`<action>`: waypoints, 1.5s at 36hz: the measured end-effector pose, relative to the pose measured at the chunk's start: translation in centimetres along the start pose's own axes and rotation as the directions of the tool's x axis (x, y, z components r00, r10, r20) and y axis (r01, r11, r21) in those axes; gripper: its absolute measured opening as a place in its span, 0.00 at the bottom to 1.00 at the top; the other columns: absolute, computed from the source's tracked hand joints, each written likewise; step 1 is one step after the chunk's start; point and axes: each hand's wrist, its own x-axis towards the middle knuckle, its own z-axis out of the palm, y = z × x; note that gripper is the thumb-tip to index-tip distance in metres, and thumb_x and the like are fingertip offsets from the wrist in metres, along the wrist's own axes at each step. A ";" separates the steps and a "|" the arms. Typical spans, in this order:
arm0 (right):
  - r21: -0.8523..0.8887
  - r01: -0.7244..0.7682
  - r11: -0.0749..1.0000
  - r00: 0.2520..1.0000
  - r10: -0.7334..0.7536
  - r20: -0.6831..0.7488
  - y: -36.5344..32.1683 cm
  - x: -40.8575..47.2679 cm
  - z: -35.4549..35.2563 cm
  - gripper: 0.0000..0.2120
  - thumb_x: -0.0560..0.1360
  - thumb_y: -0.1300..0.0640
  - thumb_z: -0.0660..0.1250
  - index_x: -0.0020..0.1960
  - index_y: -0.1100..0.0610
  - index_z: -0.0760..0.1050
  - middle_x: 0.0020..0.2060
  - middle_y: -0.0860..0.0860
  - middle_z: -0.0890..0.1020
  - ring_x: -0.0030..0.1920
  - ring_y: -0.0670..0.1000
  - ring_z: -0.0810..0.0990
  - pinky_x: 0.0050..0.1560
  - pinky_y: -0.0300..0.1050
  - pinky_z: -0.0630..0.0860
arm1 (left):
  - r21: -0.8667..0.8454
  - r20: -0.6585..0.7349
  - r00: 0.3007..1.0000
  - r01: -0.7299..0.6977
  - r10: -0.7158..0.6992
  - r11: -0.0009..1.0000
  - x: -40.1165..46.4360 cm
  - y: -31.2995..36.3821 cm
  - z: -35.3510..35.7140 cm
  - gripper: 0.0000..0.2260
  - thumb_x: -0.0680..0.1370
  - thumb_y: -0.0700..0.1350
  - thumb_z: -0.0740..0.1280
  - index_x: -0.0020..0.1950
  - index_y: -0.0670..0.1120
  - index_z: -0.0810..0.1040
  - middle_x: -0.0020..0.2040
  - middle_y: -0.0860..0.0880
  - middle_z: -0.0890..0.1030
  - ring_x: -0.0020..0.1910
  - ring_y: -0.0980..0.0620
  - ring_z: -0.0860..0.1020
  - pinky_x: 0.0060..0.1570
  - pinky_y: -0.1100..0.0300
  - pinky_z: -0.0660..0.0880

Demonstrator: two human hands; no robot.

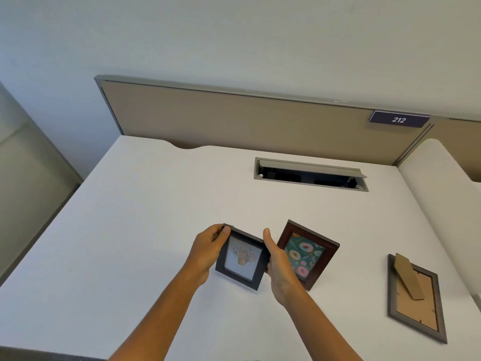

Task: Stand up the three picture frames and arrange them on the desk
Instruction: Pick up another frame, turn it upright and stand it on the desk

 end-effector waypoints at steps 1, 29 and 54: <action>0.003 0.000 1.000 1.000 0.000 -0.005 0.0 0.2 0.0 0.27 0.79 0.29 0.66 0.56 0.51 0.88 0.52 0.47 0.92 0.62 0.52 0.86 0.79 0.59 0.71 | 0.003 0.002 1.000 -0.002 0.002 1.000 0.3 0.0 0.1 0.12 0.84 0.53 0.64 0.63 0.51 0.82 0.57 0.52 0.86 0.58 0.54 0.82 0.54 0.62 0.79; 0.028 -0.049 0.998 0.999 0.049 0.001 0.6 3.5 0.6 0.28 0.80 0.29 0.65 0.63 0.49 0.87 0.59 0.48 0.90 0.67 0.51 0.84 0.81 0.59 0.68 | -0.013 0.029 1.000 -0.008 0.008 1.000 4.4 -0.2 -0.1 0.10 0.84 0.51 0.64 0.61 0.52 0.82 0.53 0.54 0.86 0.51 0.58 0.83 0.40 0.70 0.79; -0.490 0.111 0.865 0.979 -0.181 -0.097 -0.8 1.4 -0.4 0.41 0.73 0.16 0.49 0.65 0.46 0.76 0.59 0.45 0.83 0.60 0.49 0.81 0.67 0.57 0.79 | 0.375 -0.042 0.963 -0.231 0.265 0.898 2.9 -2.6 0.3 0.25 0.82 0.57 0.64 0.78 0.53 0.67 0.76 0.53 0.72 0.74 0.52 0.71 0.70 0.53 0.75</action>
